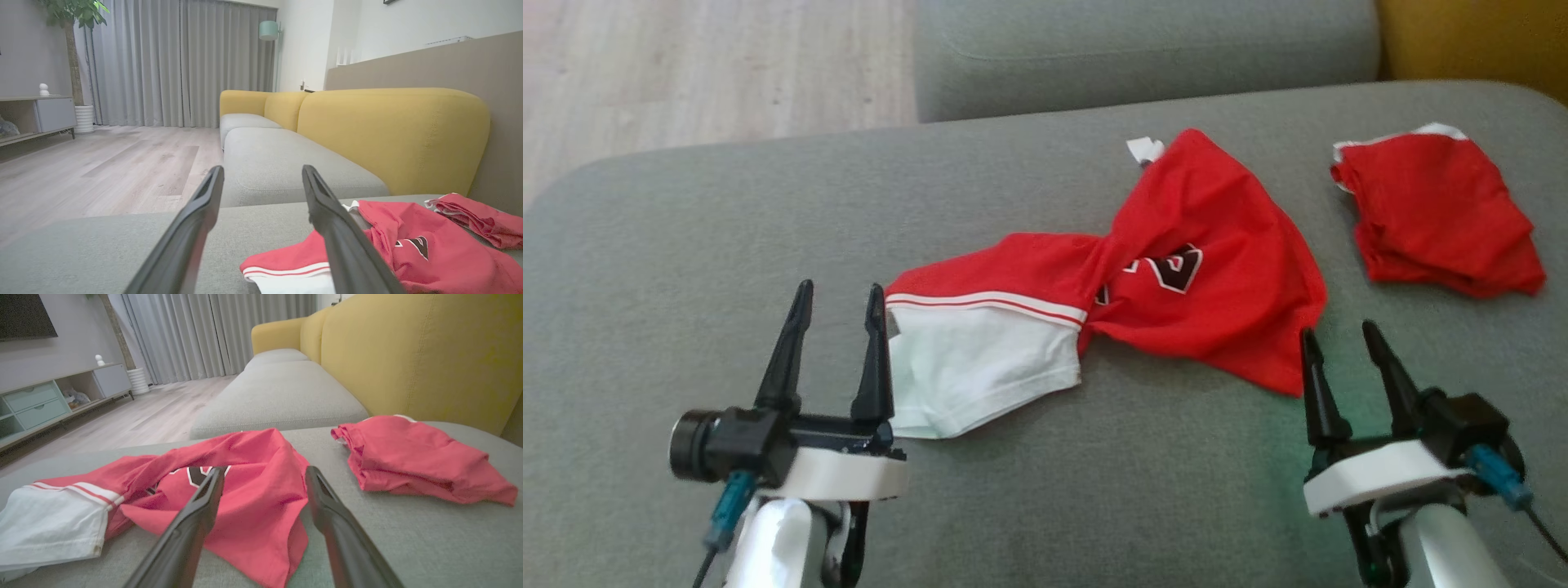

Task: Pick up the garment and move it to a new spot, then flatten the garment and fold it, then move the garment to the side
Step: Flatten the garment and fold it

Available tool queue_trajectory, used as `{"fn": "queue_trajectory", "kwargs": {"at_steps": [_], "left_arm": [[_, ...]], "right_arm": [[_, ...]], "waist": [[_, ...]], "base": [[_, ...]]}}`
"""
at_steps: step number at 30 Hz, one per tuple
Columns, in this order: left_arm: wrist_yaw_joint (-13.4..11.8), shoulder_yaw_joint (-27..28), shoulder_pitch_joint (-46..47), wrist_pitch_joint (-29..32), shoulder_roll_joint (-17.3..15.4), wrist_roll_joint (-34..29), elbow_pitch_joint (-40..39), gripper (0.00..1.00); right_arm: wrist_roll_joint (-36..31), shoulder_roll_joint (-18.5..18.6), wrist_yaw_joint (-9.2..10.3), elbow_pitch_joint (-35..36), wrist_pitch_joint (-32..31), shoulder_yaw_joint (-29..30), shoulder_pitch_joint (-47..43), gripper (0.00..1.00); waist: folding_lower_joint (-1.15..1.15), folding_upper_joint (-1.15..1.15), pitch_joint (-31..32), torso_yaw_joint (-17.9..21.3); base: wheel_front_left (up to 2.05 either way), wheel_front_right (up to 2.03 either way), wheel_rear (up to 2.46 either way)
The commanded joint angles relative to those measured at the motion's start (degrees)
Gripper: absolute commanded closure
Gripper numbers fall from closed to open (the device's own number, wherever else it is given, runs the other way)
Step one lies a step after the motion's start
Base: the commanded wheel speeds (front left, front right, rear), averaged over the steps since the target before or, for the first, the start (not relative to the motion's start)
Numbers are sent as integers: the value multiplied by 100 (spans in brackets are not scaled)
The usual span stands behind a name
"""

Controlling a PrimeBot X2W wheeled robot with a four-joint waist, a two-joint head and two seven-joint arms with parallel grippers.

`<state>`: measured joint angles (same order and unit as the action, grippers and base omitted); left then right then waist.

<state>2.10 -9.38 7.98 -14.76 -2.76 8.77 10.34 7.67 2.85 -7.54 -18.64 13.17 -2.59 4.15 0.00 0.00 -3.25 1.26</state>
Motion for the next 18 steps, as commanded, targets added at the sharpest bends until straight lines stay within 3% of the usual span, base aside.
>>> {"fn": "queue_trajectory", "kwargs": {"at_steps": [1, 5, 11, 18], "left_arm": [[26, 126, 311, -24, -47, -76, -148, 0], [164, -219, 678, 74, -58, -249, 19, 0], [328, -1141, 1457, 1129, -31, -559, 566, 0], [264, -1723, 1976, 2106, -16, -679, 1316, 0]], "right_arm": [[27, 5, 5, 272, 41, -111, 256, 0], [77, 4, 5, 463, -5, -53, 287, 0], [194, 3, 5, 471, 5, -79, 288, 0], [344, 3, 5, 328, 80, -243, 419, 0]], "waist": [[0, 0, -95, 114], [0, 0, -236, 293], [0, 0, -484, 529], [0, 0, -675, 875]], "base": [[0, 0, 0], [0, 0, 0], [0, 0, 0], [0, 0, 0]]}}
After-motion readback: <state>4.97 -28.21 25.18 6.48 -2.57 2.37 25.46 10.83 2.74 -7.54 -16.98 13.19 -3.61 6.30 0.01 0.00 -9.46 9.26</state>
